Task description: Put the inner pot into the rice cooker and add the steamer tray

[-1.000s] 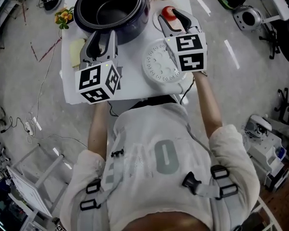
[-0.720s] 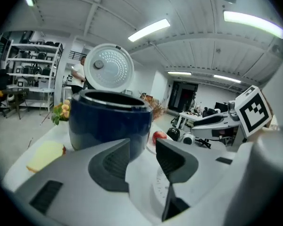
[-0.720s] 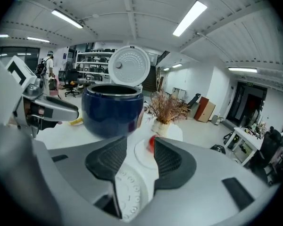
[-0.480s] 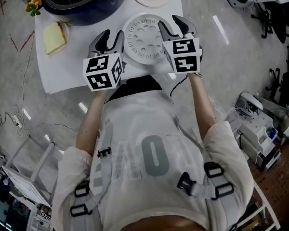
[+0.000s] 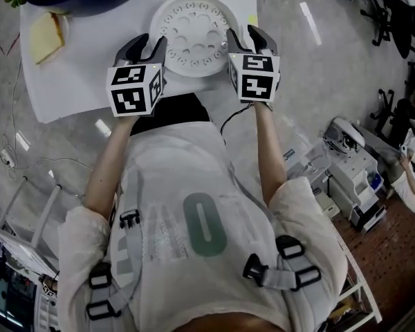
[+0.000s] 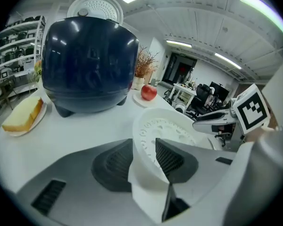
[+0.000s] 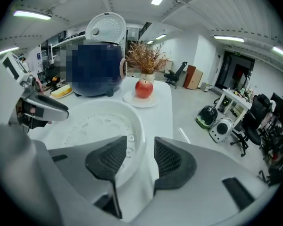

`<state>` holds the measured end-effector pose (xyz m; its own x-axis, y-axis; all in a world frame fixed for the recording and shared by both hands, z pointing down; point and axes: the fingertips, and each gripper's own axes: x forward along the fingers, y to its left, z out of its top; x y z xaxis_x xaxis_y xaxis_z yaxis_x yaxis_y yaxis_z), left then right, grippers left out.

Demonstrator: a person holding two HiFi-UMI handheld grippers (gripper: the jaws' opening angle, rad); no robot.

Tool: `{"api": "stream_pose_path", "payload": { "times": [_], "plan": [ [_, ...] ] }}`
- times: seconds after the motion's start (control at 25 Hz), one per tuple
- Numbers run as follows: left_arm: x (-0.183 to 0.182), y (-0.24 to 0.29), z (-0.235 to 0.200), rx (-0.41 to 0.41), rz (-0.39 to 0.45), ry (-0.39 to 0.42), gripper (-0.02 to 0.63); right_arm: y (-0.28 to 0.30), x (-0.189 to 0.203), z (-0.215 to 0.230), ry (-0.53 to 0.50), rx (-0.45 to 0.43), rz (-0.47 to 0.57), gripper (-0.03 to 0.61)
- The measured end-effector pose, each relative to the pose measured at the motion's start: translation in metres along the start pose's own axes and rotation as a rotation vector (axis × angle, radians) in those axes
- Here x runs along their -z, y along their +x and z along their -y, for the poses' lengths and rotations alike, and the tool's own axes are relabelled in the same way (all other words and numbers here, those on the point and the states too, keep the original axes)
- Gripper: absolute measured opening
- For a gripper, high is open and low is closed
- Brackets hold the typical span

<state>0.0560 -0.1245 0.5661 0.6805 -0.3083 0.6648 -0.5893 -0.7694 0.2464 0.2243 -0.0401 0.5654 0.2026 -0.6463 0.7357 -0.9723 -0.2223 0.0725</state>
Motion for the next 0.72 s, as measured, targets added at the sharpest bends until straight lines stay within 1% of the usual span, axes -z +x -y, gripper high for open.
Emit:
{"api": "stream_pose_path", "payload": {
  "times": [0.12,0.24,0.32,0.36,0.4,0.52,0.72],
  "plan": [
    [0.011,0.005,-0.004,-0.008,-0.023,0.012,0.144,0.005,0.015,0.001,0.036,0.009,-0.023,0.189],
    [0.013,0.004,-0.003,-0.016,-0.025,0.014,0.13,0.005,0.023,0.0,0.076,0.012,-0.033,0.182],
    [0.011,0.004,-0.001,-0.019,-0.022,0.017,0.128,0.003,0.025,-0.002,0.102,0.007,-0.037,0.145],
    [0.011,0.004,-0.001,-0.019,-0.02,0.018,0.127,0.003,0.024,-0.002,0.109,0.011,-0.039,0.115],
    [0.01,0.004,-0.001,-0.019,-0.019,0.019,0.126,0.003,0.023,-0.003,0.113,0.022,-0.039,0.107],
    [0.011,0.005,-0.002,-0.014,-0.022,0.017,0.123,0.004,0.024,-0.003,0.136,0.048,-0.037,0.097],
    [0.012,0.002,-0.004,-0.011,-0.026,0.001,0.117,0.003,0.026,-0.006,0.16,0.028,-0.057,0.092]
  ]
}}
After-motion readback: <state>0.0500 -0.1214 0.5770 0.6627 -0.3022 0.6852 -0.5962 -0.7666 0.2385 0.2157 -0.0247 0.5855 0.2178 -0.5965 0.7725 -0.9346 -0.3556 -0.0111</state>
